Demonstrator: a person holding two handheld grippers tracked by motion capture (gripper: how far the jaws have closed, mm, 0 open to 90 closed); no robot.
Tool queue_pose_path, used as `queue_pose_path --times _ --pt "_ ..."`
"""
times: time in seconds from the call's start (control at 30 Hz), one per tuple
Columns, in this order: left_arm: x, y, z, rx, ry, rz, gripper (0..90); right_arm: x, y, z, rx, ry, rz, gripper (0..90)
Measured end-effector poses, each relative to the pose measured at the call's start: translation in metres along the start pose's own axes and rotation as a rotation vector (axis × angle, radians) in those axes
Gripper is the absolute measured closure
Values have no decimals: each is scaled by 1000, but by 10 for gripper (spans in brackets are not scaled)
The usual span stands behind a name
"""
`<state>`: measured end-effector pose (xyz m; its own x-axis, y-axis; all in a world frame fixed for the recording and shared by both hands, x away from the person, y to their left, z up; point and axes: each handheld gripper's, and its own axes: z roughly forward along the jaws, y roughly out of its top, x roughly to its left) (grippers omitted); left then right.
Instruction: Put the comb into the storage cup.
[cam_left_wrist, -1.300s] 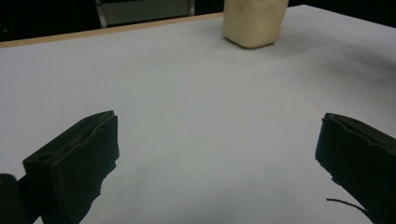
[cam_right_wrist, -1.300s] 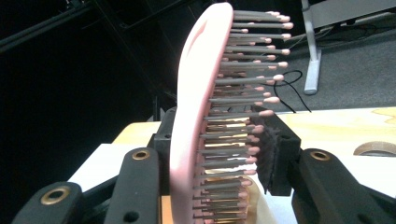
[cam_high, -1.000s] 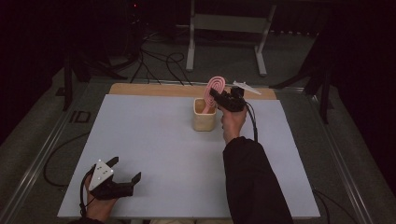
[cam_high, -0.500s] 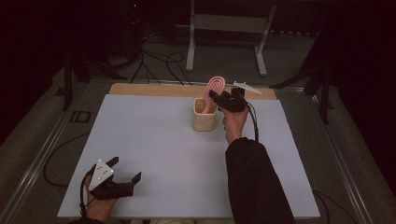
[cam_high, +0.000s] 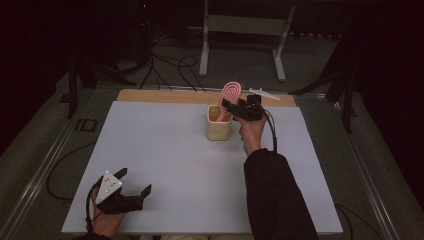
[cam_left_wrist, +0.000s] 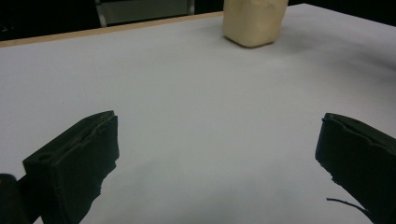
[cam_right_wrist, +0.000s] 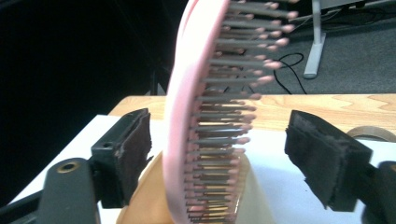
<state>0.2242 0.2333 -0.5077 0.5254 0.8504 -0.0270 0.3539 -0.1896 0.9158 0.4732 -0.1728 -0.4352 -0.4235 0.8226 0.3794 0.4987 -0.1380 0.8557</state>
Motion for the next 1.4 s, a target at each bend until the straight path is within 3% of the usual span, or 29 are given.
queue_pose_path --times 0.33,0.9,1.4 --pt "0 0 0 1 0 0 0 6 -2 2 45 -29 -65 101" --pt "0 0 0 1 -1 -1 0 8 -3 0 103 -34 -153 93" --pt "0 0 1 0 -1 -2 0 5 -1 -4 125 -26 -177 93"
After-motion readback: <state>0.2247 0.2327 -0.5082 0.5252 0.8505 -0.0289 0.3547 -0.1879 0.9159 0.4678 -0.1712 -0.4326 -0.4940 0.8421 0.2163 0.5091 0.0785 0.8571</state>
